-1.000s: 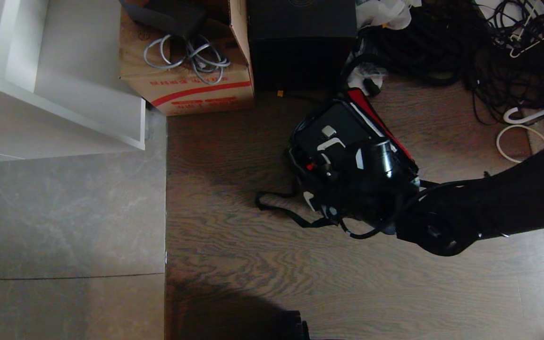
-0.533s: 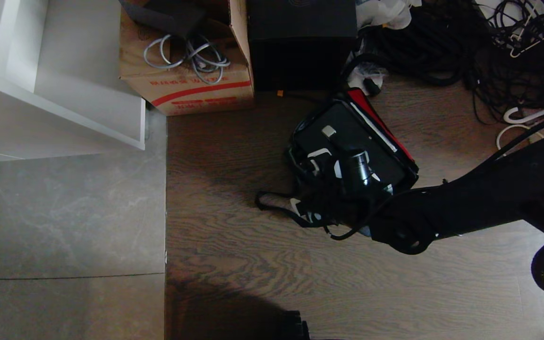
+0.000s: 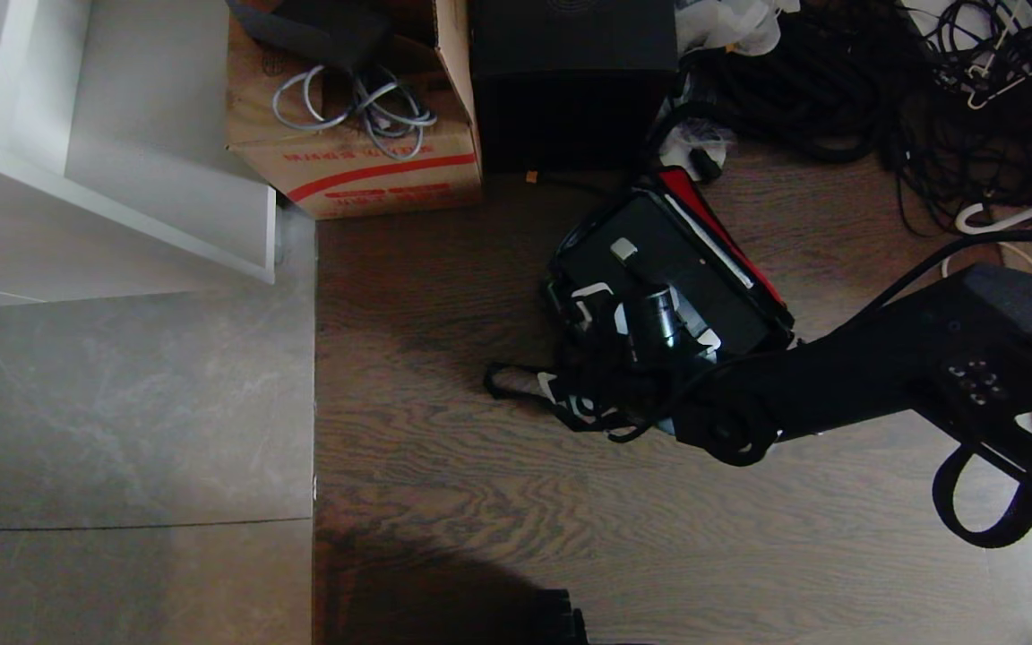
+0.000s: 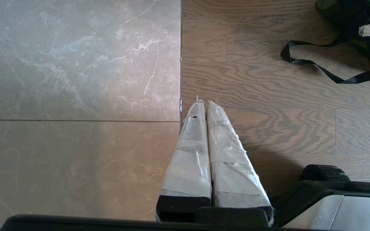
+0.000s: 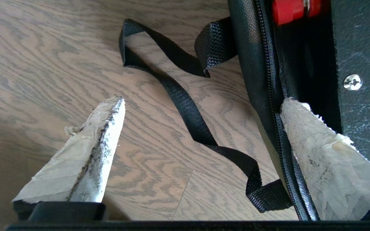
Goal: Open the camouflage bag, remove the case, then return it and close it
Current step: Close the top of the storage box
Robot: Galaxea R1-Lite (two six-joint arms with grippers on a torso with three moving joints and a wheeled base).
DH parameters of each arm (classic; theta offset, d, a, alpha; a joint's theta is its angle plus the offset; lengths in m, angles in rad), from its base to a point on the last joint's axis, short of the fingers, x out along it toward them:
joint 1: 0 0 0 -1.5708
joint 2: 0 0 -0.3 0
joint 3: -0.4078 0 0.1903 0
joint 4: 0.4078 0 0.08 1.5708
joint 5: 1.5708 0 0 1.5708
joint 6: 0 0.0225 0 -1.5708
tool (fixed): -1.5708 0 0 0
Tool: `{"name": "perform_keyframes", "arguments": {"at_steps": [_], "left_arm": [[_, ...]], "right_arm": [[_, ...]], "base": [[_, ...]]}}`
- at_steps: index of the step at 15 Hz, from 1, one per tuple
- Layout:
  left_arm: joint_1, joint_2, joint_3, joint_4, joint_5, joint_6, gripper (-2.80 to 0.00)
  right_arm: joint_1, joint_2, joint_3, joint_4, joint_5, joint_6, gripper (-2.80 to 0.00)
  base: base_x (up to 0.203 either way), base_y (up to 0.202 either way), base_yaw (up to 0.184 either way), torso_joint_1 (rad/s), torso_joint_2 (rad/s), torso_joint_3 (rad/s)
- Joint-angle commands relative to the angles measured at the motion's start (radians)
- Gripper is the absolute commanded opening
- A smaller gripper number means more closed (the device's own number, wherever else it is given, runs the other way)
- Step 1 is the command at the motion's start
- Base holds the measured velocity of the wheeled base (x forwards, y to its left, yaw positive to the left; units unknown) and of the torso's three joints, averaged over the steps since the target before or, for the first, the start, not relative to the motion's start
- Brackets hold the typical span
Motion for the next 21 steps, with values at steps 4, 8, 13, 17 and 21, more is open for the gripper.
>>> {"name": "perform_keyframes", "arguments": {"at_steps": [4, 8, 13, 17, 21], "left_arm": [[0.0, 0.0, -0.001, 0.0, 0.0, -0.001, -2.8], [0.0, 0.0, 0.001, -0.002, 0.0, -0.001, -2.8], [0.0, 0.0, 0.001, -0.002, 0.0, -0.001, -2.8], [0.0, 0.0, 0.001, -0.002, 0.0, -0.001, -2.8], [0.0, 0.0, 0.001, -0.002, 0.0, -0.001, -2.8]], "right_arm": [[-0.009, -0.012, -0.009, -0.016, -0.003, -0.009, 0.0], [-0.015, 0.014, -0.008, -0.004, -0.004, -0.003, 0.0], [-0.034, 0.063, -0.033, -0.012, -0.007, -0.003, 0.0], [-0.048, 0.101, -0.086, 0.0, 0.002, 0.001, 0.0], [-0.045, 0.117, -0.112, 0.057, 0.004, 0.025, 0.0]], "base": [[0.0, 0.0, 0.0, 0.0, 0.0, 0.0], [0.0, 0.0, 0.0, 0.0, 0.0, 0.0], [0.0, 0.0, 0.0, 0.0, 0.0, 0.0], [0.0, 0.0, 0.0, 0.0, 0.0, 0.0], [0.0, 0.0, 0.0, 0.0, 0.0, 0.0]]}}
